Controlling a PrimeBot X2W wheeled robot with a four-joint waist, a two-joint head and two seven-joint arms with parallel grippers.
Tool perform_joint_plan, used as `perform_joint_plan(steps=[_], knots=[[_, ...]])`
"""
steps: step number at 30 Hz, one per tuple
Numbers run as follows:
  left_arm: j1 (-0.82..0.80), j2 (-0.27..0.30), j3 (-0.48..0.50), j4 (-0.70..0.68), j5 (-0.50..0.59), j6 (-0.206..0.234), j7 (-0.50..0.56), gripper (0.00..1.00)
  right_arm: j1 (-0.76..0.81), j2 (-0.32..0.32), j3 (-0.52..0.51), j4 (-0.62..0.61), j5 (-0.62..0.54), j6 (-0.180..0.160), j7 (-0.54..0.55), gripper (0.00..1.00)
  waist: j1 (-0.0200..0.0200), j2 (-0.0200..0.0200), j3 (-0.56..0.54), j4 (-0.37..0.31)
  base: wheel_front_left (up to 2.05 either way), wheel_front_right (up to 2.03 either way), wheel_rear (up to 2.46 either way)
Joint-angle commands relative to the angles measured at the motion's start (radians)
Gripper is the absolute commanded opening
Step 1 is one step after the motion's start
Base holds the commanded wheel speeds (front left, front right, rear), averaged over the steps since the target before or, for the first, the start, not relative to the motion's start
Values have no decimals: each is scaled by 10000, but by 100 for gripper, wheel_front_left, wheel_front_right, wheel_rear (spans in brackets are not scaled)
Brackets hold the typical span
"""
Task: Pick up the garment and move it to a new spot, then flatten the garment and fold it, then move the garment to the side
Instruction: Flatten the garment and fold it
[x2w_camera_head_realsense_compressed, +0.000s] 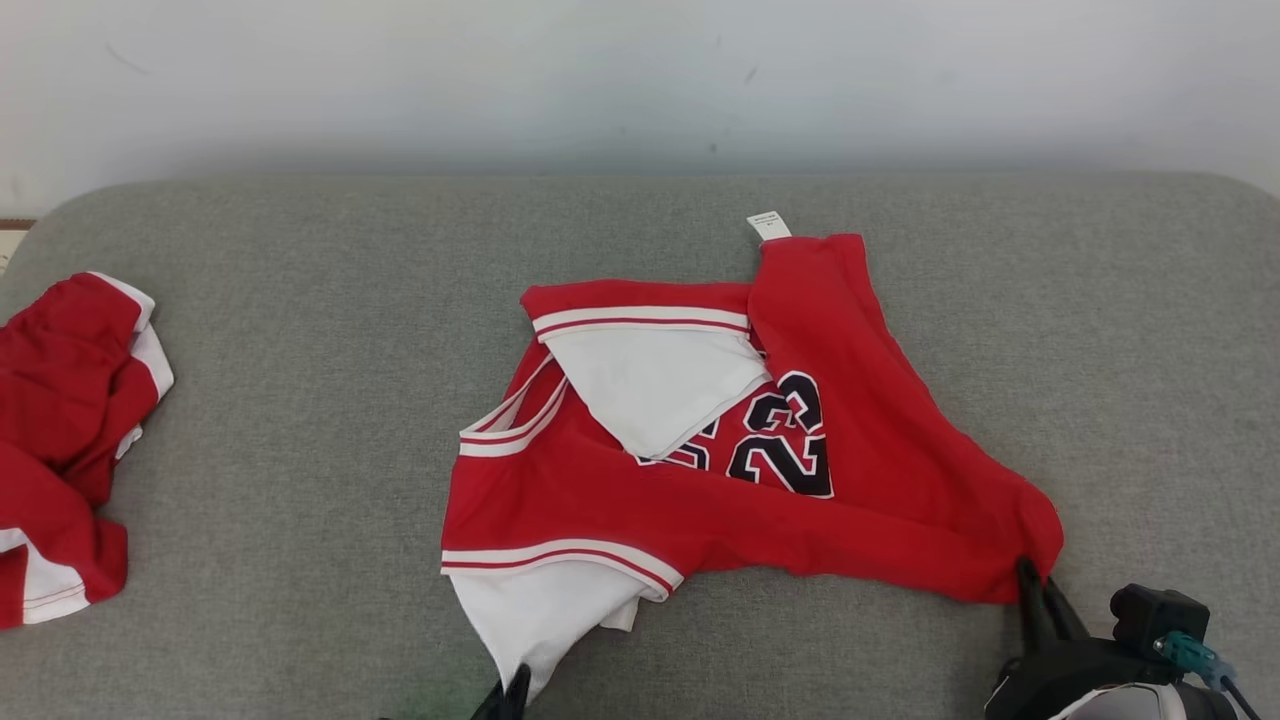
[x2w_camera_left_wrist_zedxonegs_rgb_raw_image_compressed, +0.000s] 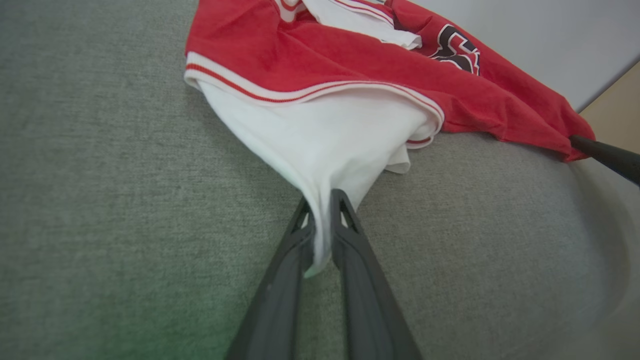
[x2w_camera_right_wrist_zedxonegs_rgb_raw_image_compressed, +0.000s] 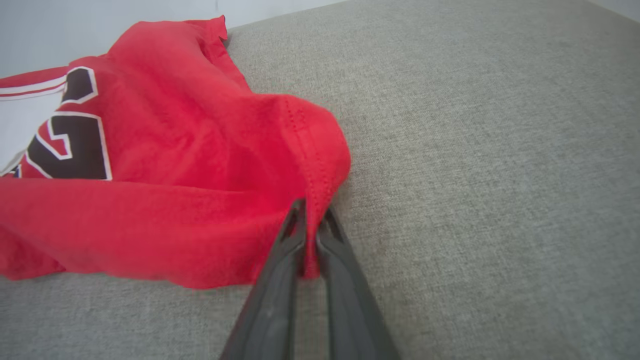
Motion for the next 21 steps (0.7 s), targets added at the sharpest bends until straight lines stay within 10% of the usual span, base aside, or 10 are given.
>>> perform_joint_plan(steps=[1,21], knots=[[-16,14,38,1,-19,-61,-7,0,-74,-55,27,51,82,-7,-84,0,-1,-1,-8,23,0,0,0],[-404,610,1416,-2342,72,-246,-7,0,144,-352,729,-2540,2503,-7,1033,0,-1,-1,-190,-314,0,0,0]])
